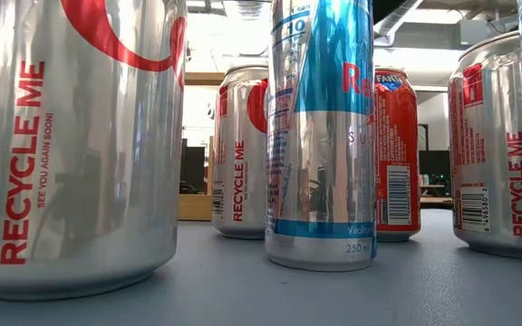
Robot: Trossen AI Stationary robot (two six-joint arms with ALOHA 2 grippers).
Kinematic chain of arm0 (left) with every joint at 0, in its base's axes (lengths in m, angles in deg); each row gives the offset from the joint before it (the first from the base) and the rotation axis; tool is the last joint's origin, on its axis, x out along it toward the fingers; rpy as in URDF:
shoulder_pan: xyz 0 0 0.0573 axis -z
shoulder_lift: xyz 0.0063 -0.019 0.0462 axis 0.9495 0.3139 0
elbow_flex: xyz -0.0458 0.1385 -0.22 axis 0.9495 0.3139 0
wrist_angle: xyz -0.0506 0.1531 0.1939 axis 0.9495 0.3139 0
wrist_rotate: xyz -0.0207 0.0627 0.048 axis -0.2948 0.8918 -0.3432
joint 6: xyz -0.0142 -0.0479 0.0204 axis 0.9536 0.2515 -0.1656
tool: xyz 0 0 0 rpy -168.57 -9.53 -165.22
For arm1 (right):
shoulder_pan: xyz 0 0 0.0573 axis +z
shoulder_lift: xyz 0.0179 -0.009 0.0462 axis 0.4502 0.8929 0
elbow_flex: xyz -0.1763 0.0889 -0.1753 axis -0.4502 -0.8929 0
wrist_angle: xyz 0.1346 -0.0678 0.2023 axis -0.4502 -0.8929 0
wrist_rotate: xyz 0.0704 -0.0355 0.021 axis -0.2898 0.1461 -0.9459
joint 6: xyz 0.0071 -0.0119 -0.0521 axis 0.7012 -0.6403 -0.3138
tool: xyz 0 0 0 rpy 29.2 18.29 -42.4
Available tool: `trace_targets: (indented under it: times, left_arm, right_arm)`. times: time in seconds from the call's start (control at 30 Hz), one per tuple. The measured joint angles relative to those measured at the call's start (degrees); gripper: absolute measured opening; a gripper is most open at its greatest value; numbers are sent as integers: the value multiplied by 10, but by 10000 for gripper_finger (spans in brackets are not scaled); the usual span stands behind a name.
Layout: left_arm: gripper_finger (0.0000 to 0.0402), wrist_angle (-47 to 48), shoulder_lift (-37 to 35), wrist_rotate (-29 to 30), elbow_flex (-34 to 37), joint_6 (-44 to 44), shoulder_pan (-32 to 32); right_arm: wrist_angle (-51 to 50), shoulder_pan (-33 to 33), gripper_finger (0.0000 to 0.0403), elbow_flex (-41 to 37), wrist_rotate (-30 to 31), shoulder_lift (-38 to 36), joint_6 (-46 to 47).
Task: Place canned beverage on shelf
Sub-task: Put the top blue soda can on the shelf
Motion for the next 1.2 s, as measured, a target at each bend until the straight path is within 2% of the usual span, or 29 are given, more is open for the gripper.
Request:
trace_targets:
  times: [0.1, 0.2, 0.33, 0.43, 0.57, 0.7, 0.87, 1.03, 1.1, 1.2]
  left_arm:
    - [274, -42, -88, 106, 7, 102, 49]
    - [274, -94, -157, 222, 12, 161, 114]
    - [274, -141, -211, 350, 12, 154, 198]
    - [274, -144, -226, 402, 12, 134, 235]
    - [274, -139, -222, 401, 13, 138, 256]
    - [274, -128, -197, 361, 13, 144, 266]
    - [274, -126, -151, 340, 13, 150, 275]
    - [274, -130, -115, 313, 13, 135, 276]
    - [274, -131, -105, 304, 13, 135, 276]
    - [274, -137, -94, 302, 13, 133, 277]
  right_arm:
    - [34, -12, 250, 0, 0, 0, -44]
    - [127, -39, 250, 0, -2, 0, -116]
    - [261, -79, 250, 0, -12, 0, -189]
    - [325, -102, 250, 0, -16, 0, -203]
    - [387, -119, 250, 4, -17, 16, -205]
    - [389, -121, 250, 42, -41, 73, -204]
    - [243, -88, 250, 168, -78, 169, -191]
    - [-7, -52, 250, 380, -46, 257, -188]
    - [-74, -41, 249, 451, -39, 282, -176]
    - [-78, -22, 249, 386, -24, 241, -130]
